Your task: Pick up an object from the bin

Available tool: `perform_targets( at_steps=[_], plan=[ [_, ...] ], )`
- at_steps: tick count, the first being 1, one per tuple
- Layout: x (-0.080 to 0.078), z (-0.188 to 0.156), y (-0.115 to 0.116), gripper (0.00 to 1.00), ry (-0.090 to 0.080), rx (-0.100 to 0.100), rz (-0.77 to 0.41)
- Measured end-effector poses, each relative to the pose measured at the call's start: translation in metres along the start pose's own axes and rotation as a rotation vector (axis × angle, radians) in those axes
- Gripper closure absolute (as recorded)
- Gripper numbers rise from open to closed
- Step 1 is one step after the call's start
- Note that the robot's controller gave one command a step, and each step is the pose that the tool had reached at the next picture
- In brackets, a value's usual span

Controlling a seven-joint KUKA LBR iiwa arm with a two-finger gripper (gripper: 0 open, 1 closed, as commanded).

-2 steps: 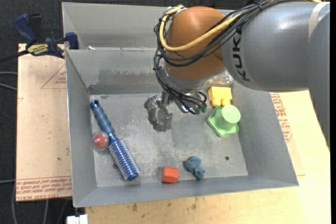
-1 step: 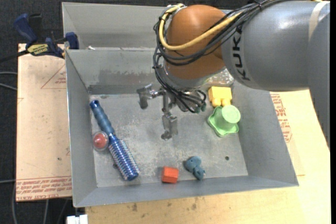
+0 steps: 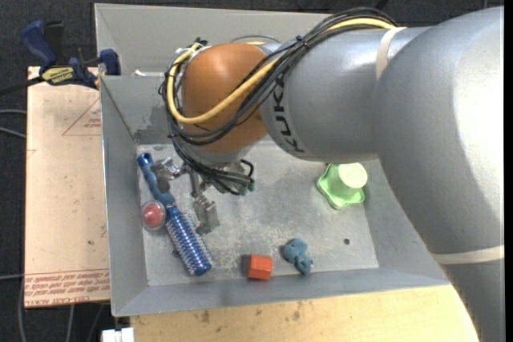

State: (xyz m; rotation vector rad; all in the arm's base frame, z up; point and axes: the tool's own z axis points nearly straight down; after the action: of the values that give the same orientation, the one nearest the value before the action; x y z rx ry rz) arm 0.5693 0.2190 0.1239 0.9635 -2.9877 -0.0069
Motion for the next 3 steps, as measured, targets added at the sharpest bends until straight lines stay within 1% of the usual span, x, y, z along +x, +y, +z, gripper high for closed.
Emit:
perform_targets(
  at_steps=[1, 2, 3],
  plan=[
    [0.041, 0.056, 0.005, 0.00, 0.002, 0.002, -0.478],
    [0.039, 0.054, 0.003, 1.00, -0.004, 0.005, -0.476],
    [0.048, -0.075, 0.009, 1.00, -0.008, 0.008, -0.481]
  ],
)
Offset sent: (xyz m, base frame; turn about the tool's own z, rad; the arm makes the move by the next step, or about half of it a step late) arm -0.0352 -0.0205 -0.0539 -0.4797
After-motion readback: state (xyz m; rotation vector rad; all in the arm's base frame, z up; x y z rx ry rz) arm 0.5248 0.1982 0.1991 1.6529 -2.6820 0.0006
